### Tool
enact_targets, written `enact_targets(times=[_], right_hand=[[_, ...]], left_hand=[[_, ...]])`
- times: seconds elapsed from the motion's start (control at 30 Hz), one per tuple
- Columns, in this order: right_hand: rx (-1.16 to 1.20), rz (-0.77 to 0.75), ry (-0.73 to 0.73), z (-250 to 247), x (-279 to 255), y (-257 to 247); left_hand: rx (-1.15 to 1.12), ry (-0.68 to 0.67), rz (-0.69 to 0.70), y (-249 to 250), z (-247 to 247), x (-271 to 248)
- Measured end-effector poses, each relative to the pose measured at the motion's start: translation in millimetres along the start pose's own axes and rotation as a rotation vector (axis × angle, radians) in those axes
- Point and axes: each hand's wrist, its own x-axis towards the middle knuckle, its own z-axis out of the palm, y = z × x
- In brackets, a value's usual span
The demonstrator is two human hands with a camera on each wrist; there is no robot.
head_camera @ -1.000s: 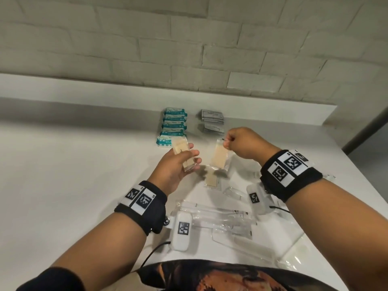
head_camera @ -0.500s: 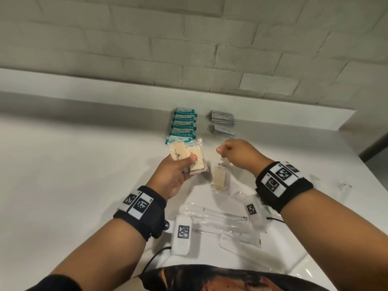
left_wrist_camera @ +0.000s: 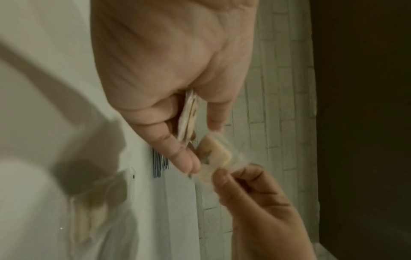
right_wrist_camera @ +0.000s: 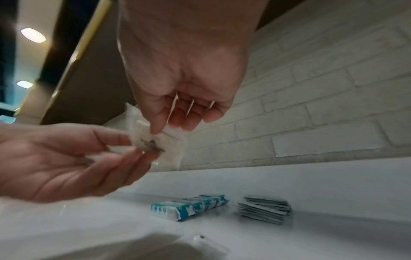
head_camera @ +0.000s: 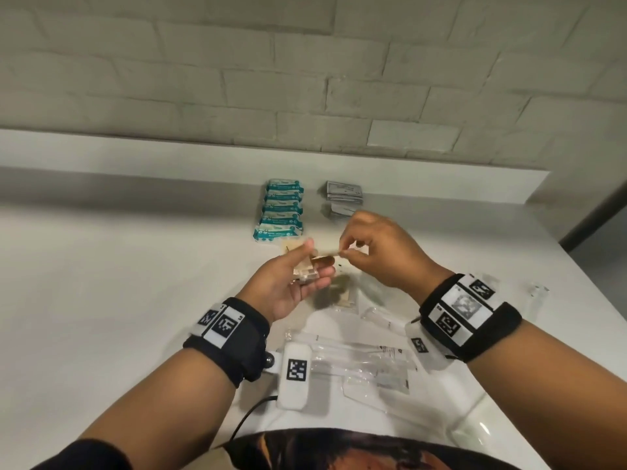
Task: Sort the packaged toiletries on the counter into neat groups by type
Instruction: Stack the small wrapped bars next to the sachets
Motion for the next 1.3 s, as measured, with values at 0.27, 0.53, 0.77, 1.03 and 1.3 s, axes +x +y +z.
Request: enact_targets(times=[0.27,0.53,0.77,1.03,1.3], right_hand=[[0.446,0.466,-0.026,-7,10,0],[0.63,0.537,-0.193,-14,18,-5],[0.135,0.613,-0.103,-13,35,12],[-0.082,0.538,-0.429,32,38,20],[0.191,0.532,-0.22,37,42,15]], left_hand=[[0.222,0.048,0.258,-3,3,0],[0.324,0.035,0.323,0,1,-4],[0.212,0.014,0.211,-2,-7,-2],[-0.086,-0.08,0.041,2,-23,-5],[0.039,-0.014,0.122,-2,-28,-3]])
